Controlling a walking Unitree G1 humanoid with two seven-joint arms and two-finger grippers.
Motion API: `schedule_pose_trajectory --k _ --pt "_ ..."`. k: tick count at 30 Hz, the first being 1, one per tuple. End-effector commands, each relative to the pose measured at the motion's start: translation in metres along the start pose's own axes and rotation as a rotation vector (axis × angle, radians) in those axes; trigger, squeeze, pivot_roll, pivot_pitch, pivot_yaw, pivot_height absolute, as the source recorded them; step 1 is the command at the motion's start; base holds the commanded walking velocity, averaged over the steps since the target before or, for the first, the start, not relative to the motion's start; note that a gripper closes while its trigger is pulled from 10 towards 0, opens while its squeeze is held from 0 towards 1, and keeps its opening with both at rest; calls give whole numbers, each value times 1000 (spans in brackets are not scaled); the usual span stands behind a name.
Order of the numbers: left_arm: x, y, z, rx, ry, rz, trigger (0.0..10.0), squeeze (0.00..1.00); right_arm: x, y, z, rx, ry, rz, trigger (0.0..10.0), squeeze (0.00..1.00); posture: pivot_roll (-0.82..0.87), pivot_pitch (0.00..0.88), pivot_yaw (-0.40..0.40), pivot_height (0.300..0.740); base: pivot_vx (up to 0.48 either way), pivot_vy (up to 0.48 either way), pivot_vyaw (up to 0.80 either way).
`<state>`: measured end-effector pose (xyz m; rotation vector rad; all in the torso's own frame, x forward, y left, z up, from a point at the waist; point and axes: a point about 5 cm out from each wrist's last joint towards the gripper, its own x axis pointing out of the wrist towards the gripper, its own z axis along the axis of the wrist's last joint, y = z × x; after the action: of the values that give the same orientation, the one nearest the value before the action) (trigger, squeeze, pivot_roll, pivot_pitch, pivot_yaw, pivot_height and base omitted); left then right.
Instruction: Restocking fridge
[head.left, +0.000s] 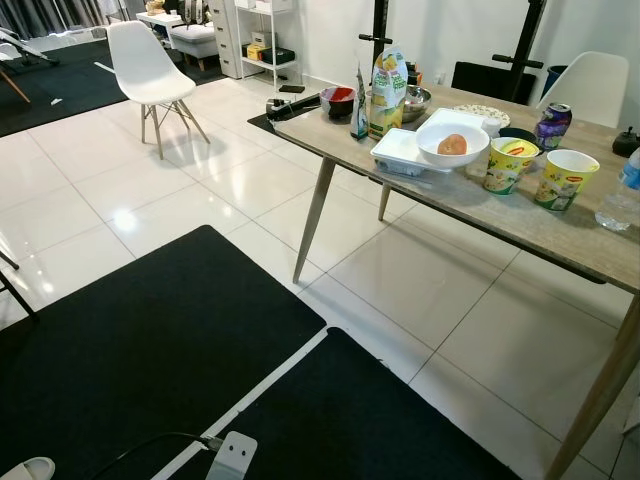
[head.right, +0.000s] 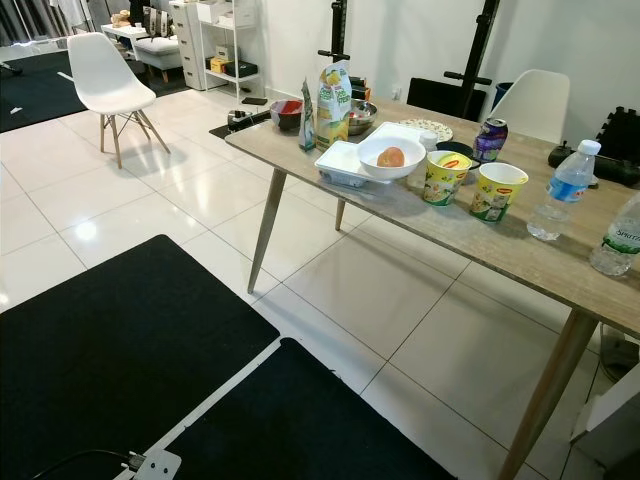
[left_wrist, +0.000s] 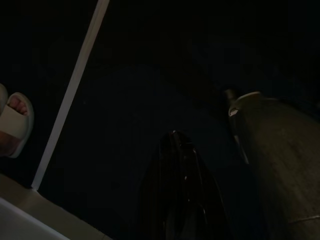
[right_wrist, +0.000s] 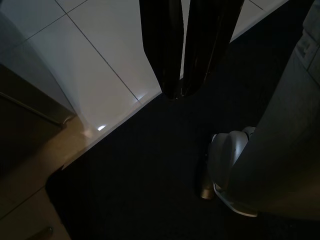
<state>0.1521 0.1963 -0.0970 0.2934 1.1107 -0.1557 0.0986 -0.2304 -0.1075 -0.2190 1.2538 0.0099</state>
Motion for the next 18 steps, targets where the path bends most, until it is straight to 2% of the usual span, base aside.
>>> schedule_pose_trajectory --k 1,16,18 --pt "-1 2 -3 -19 2 -1 10000 0 0 0 -1 2 7 -3 10000 0 -49 0 12 740 0 0 0" --pt "-2 -3 -12 9 32 -52 10000 0 -1 -2 -5 0 8 3 10000 0 -43 0 12 740 0 0 0" --pt "-2 -4 -13 -4 33 -57 10000 0 -1 -2 -5 -4 7 4 10000 0 -43 0 12 740 251 0 0"
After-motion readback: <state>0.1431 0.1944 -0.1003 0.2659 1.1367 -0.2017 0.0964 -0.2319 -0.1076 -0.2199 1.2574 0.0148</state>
